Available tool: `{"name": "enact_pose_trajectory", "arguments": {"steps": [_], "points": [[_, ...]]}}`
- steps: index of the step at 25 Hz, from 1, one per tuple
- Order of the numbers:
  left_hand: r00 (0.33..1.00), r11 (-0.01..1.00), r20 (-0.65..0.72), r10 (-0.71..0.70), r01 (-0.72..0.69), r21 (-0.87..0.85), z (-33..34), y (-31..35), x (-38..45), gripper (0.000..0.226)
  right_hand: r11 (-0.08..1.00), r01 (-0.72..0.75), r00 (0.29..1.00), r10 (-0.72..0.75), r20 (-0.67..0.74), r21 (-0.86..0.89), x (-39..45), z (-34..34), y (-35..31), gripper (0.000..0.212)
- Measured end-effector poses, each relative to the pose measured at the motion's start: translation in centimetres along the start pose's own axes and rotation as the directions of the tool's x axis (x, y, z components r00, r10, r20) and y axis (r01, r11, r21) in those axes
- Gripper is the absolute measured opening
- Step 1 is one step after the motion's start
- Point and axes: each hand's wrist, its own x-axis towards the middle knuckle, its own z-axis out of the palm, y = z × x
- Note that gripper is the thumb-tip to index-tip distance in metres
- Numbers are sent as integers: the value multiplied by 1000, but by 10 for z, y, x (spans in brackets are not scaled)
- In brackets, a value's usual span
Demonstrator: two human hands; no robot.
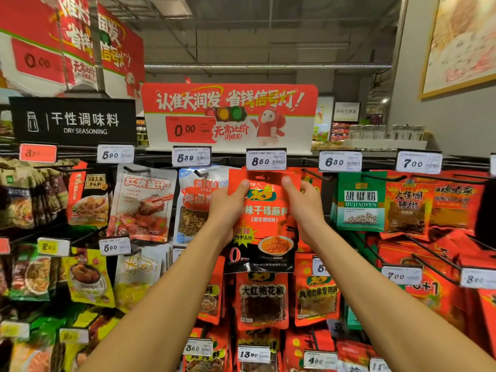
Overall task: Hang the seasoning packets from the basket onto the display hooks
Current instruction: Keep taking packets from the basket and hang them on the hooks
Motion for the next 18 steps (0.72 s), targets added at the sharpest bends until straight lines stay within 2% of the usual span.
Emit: {"name": "enact_pose_trajectory", "arguments": {"steps": [5, 12, 14, 16, 17, 18], "points": [[998, 999, -46, -33, 34, 20, 18, 7, 9, 18, 973, 21, 996, -40, -80, -232, 8, 0, -12, 28], [994, 994, -39, -99, 100, 50, 17, 8, 11, 21, 959, 26, 994, -55, -96, -281, 10, 2, -10, 26], [998, 995, -54, -36, 41, 91, 16, 6, 8, 21, 959, 32, 994, -60, -89, -283, 7, 2, -11, 24], [990, 971, -80, 114, -94, 222, 5, -1, -1, 26, 954, 50, 995, -72, -63, -295, -3, -5, -11, 29], [981, 938, -63, 182, -154, 310, -5, -7, -8, 37, 950, 65, 996, -78, -33, -306, -11, -10, -9, 39], [981, 910, 6, 193, -182, 372, -17, -14, -14, 60, 943, 85, 996, -84, 16, -321, -22, -17, -3, 51]]}}
